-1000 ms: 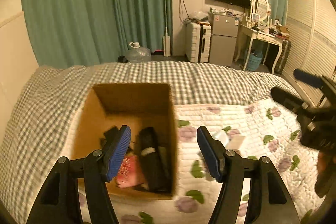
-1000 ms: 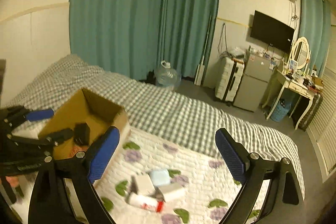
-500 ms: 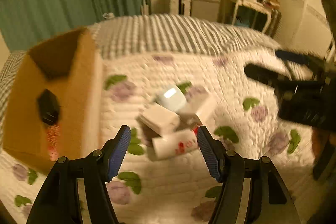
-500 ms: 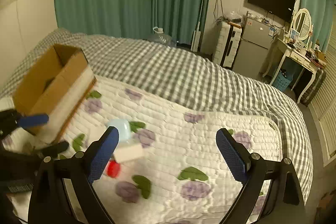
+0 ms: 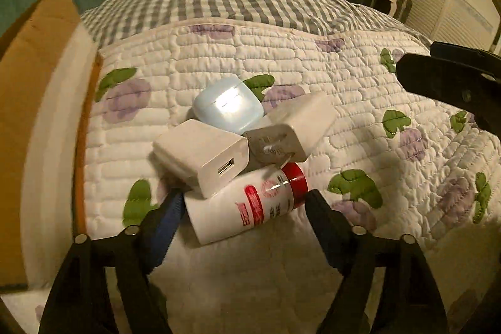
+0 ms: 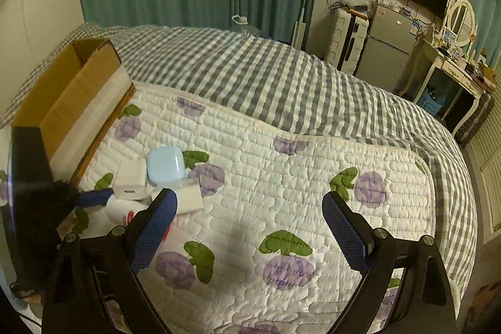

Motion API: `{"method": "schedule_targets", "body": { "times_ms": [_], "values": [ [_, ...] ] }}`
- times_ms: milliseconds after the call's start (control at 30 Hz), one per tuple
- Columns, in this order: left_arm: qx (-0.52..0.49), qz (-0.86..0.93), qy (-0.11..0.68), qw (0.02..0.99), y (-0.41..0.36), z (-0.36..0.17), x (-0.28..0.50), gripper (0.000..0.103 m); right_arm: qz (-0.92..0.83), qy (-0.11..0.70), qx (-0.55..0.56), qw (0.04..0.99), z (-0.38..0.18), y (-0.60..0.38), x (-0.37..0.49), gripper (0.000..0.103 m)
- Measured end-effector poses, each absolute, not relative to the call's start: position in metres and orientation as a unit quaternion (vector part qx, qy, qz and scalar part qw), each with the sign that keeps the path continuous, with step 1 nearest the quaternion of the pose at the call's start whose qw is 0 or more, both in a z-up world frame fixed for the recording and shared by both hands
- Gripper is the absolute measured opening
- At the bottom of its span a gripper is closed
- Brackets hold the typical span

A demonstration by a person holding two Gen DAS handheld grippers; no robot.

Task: Organize rigid objects
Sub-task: 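Move both grippers back over the remaining items on the quilt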

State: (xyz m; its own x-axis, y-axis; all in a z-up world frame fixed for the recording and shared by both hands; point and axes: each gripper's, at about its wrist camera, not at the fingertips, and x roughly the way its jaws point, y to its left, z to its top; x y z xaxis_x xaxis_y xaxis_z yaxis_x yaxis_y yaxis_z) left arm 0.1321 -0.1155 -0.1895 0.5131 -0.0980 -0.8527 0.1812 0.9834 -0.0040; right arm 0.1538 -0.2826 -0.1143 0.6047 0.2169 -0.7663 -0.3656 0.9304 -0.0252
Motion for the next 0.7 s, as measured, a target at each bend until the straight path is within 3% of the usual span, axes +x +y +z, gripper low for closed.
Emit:
{"method": "schedule_targets", "body": {
  "times_ms": [300, 467, 500, 667, 700],
  "values": [
    [-0.003, -0.079, 0.483, 0.872, -0.105, -0.192, 0.142, 0.084, 0.139, 0.439, -0.102, 0.882, -0.128, -0.282, 0.159, 0.094],
    [0.028, -0.087, 0.482, 0.872, -0.109, -0.189, 0.135, 0.081, 0.129, 0.437, -0.111, 0.883, -0.130, -0.280, 0.156, 0.094],
    [0.035, -0.089, 0.483, 0.870, -0.108, -0.188, 0.132, 0.078, 0.127, 0.437, -0.112, 0.883, -0.130, -0.280, 0.155, 0.094],
    [0.056, -0.086, 0.494, 0.863, -0.098, -0.190, 0.117, 0.041, 0.137, 0.439, -0.118, 0.880, -0.134, -0.277, 0.153, 0.094],
    [0.052, -0.089, 0.497, 0.862, -0.094, -0.191, 0.116, 0.038, 0.142, 0.439, -0.118, 0.879, -0.134, -0.275, 0.153, 0.094]
  ]
}}
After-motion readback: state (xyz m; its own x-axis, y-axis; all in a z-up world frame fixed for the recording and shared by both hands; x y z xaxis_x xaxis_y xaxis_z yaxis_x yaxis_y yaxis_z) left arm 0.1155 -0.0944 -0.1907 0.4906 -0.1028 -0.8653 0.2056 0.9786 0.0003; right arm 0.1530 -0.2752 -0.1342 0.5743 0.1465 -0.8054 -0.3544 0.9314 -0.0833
